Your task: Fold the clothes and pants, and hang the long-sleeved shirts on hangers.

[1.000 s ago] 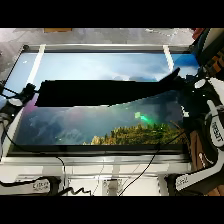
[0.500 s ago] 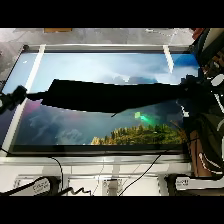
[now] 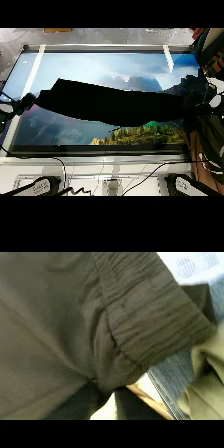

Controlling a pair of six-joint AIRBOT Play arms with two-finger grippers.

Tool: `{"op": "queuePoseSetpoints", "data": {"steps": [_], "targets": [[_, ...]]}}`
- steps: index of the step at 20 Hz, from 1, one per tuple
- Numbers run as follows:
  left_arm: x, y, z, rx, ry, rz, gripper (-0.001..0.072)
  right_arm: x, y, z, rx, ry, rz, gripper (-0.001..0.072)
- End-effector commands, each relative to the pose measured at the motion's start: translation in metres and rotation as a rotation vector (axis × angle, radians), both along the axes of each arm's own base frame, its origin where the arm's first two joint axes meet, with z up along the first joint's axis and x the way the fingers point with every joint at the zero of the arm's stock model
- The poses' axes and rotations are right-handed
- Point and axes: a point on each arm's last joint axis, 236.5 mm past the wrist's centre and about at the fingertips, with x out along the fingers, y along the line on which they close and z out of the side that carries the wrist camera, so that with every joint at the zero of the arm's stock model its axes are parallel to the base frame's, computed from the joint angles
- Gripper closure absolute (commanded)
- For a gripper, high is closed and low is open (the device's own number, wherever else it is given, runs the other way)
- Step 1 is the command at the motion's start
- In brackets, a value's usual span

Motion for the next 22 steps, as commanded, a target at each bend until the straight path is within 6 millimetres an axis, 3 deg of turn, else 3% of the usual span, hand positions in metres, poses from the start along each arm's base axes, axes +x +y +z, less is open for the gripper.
{"op": "queuePoseSetpoints", "data": {"steps": [1, 2, 4, 7, 9, 10, 11, 12, 13, 15, 17, 19, 20, 22], "targets": [[0.045, -0.02, 0.057, 0.009, -0.257, 0.064, 0.0702, -0.009, 0.001, -0.001, -0.01, 0.004, 0.002, 0.0056], [0.061, -0.035, 0.074, 0.013, -0.301, 0.037, 0.0703, -0.009, 0.001, -0.001, -0.011, 0.004, 0.002, 0.0018], [0.099, -0.069, 0.113, 0.01, -0.383, -0.037, 0.0703, -0.009, 0.001, -0.001, -0.012, 0.004, 0.003, 0.002], [0.152, -0.106, 0.192, -0.008, -0.536, -0.117, 0.0703, -0.007, -0.003, 0.0, -0.032, -0.006, 0.007, 0.0021], [0.171, -0.12, 0.251, 0.022, -0.63, -0.177, 0.0703, -0.002, -0.006, 0.002, -0.043, -0.03, 0.006, 0.0022], [0.173, -0.124, 0.259, 0.099, -0.609, -0.229, 0.0703, 0.001, -0.007, 0.004, -0.048, -0.043, 0.006, 0.0022], [0.172, -0.12, 0.242, 0.18, -0.525, -0.274, 0.0703, 0.002, -0.007, 0.004, -0.049, -0.047, 0.006, 0.0023], [0.168, -0.115, 0.203, 0.235, -0.385, -0.322, 0.0703, 0.002, -0.007, 0.004, -0.049, -0.048, 0.006, 0.0022], [0.161, -0.107, 0.152, 0.255, -0.227, -0.359, 0.0704, 0.002, -0.007, 0.004, -0.049, -0.047, 0.006, 0.0022], [0.145, -0.094, 0.061, 0.173, -0.014, -0.367, 0.0702, 0.001, -0.006, 0.004, -0.045, -0.046, 0.005, 0.0022], [0.132, -0.086, -0.005, 0.102, 0.124, -0.363, 0.07, 0.001, -0.006, 0.004, -0.045, -0.045, 0.005, 0.0023], [0.118, -0.084, -0.047, 0.056, 0.237, -0.377, 0.07, 0.002, -0.007, 0.004, -0.046, -0.047, 0.005, 0.0023], [0.112, -0.083, -0.059, 0.041, 0.272, -0.381, 0.0698, 0.003, -0.007, 0.005, -0.047, -0.051, 0.005, 0.0023], [0.107, -0.079, -0.063, 0.03, 0.296, -0.379, 0.0699, 0.004, -0.007, 0.005, -0.05, -0.058, 0.005, 0.0023]]}}
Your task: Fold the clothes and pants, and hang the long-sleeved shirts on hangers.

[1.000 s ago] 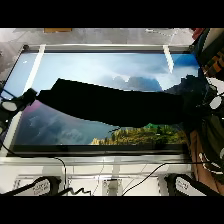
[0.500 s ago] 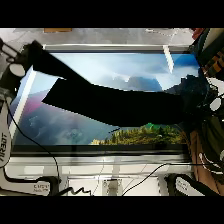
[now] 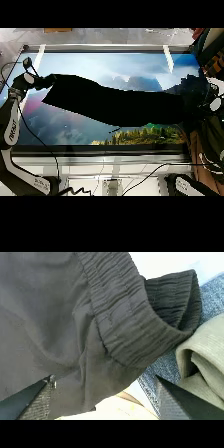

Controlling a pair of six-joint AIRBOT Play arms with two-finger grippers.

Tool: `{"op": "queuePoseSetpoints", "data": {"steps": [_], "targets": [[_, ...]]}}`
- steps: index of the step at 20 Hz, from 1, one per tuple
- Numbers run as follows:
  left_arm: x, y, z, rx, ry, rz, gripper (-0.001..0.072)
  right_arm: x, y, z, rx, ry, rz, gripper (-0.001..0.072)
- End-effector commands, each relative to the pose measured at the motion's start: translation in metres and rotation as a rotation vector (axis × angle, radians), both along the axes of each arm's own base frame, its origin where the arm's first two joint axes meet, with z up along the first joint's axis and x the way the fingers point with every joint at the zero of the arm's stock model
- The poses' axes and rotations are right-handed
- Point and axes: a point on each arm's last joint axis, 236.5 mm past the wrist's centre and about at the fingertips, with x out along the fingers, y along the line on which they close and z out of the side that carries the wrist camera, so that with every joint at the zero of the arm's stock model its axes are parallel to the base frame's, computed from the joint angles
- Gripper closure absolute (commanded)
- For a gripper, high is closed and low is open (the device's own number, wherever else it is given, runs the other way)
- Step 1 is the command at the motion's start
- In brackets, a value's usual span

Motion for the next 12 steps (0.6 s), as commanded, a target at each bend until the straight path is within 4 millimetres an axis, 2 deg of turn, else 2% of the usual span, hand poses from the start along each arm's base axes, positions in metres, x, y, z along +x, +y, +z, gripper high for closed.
{"op": "queuePoseSetpoints", "data": {"steps": [1, 4, 8, 12], "targets": [[-0.024, 0.008, -0.035, -0.026, 0.139, 0.0, 0.0699, 0.003, -0.001, 0.001, -0.003, -0.013, 0.0, 0.0023], [-0.034, 0.033, -0.029, -0.038, 0.164, 0.088, 0.0699, 0.003, -0.001, 0.001, -0.004, -0.013, 0.0, 0.0023], [-0.033, 0.064, 0.003, -0.027, 0.085, 0.149, 0.0699, 0.003, -0.001, 0.002, -0.005, -0.017, 0.0, 0.0023], [-0.033, 0.076, 0.009, -0.023, 0.068, 0.17, 0.0697, 0.003, -0.001, 0.002, -0.005, -0.017, 0.0, 0.0023]]}}
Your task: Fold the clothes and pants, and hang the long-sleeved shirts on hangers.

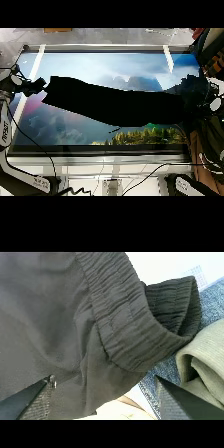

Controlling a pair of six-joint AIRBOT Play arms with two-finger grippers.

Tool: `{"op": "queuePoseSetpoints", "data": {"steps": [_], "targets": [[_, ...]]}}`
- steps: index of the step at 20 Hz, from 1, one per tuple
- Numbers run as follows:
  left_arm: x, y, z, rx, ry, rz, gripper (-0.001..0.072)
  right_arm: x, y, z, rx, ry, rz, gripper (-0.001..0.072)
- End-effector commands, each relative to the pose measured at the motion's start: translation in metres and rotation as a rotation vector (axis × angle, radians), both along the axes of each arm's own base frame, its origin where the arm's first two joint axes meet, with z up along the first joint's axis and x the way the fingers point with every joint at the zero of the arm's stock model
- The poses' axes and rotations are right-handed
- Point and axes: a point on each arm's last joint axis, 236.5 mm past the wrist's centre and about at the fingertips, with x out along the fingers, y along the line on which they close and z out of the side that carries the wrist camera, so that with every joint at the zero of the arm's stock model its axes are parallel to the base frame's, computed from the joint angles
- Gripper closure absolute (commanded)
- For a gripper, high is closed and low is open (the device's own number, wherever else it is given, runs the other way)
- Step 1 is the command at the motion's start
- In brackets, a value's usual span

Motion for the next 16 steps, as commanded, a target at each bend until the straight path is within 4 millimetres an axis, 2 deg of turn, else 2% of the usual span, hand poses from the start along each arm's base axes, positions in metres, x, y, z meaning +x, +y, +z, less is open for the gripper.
{"op": "queuePoseSetpoints", "data": {"steps": [1, 7, 10, 11, 12, 13, 14, 16], "targets": [[0.0, 0.012, 0.008, 0.007, -0.023, 0.027, 0.0698, 0.0, 0.0, 0.0, 0.0, -0.002, 0.0, 0.0023], [0.0, 0.014, 0.009, 0.007, -0.024, 0.031, 0.0697, 0.001, 0.0, 0.001, -0.002, -0.006, 0.0, 0.0023], [-0.017, 0.008, -0.003, -0.023, 0.059, 0.013, 0.0697, 0.002, -0.001, 0.001, -0.002, -0.008, 0.0, 0.0023], [-0.027, 0.005, -0.008, -0.04, 0.105, 0.005, 0.0665, 0.002, -0.001, 0.001, -0.003, -0.008, 0.0, 0.0023], [-0.036, 0.003, -0.013, -0.056, 0.147, -0.002, 0.0468, 0.002, -0.001, 0.001, -0.003, -0.009, 0.0, 0.0023], [-0.044, 0.001, -0.017, -0.07, 0.182, -0.007, 0.0158, 0.002, -0.001, 0.001, -0.004, -0.012, 0.0, 0.0023], [-0.05, 0.0, -0.019, -0.085, 0.205, -0.005, 0.0049, 0.004, -0.001, 0.002, -0.006, -0.017, 0.0, 0.0023], [-0.057, -0.001, -0.021, -0.118, 0.236, 0.017, 0.0058, 0.006, -0.002, 0.003, -0.01, -0.029, 0.0, 0.0023]]}}
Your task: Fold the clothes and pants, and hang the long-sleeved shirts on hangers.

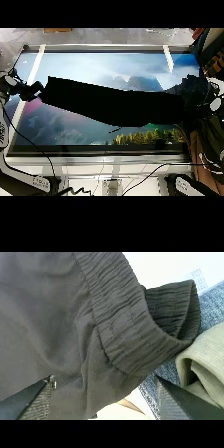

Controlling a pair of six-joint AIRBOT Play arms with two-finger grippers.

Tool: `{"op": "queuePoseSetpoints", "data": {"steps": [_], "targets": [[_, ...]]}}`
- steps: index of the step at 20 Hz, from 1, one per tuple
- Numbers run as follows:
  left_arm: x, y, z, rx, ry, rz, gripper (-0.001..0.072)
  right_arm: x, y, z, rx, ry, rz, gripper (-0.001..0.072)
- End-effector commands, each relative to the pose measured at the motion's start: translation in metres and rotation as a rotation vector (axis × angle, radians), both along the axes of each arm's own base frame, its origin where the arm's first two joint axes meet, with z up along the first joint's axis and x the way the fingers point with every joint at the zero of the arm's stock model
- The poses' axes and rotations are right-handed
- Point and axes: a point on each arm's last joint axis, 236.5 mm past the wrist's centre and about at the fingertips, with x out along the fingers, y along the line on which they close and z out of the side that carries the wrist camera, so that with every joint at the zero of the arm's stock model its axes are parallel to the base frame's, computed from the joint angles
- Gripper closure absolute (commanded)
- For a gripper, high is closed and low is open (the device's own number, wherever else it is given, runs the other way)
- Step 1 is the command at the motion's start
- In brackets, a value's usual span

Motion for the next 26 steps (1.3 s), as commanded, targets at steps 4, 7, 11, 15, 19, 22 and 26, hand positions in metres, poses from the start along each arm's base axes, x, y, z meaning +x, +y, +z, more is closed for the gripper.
{"op": "queuePoseSetpoints", "data": {"steps": [4, 7, 11, 15, 19, 22, 26], "targets": [[-0.024, -0.03, -0.015, -0.151, 0.099, 0.018, 0.0059, 0.005, -0.002, 0.002, -0.007, -0.022, 0.0, 0.0023], [-0.031, -0.053, -0.037, -0.213, 0.107, 0.043, 0.006, 0.007, -0.002, 0.003, -0.01, -0.034, -0.001, 0.0023], [-0.037, -0.048, -0.05, -0.238, 0.023, 0.267, 0.0061, 0.007, -0.002, 0.003, -0.011, -0.034, -0.001, 0.0023], [-0.043, -0.034, -0.066, -0.235, -0.05, 0.402, 0.0067, 0.01, -0.003, 0.005, -0.015, -0.046, -0.001, 0.0023], [-0.014, -0.016, -0.064, -0.165, -0.193, 0.414, 0.0072, 0.013, -0.004, 0.007, -0.02, -0.061, -0.001, 0.0023], [0.0, -0.013, -0.074, -0.134, -0.247, 0.421, 0.0197, 0.013, -0.004, 0.007, -0.02, -0.062, -0.001, 0.0023], [0.036, -0.007, -0.038, 0.007, -0.451, 0.334, 0.0616, 0.013, 0.0, 0.006, -0.033, -0.05, 0.06, 0.0024]]}}
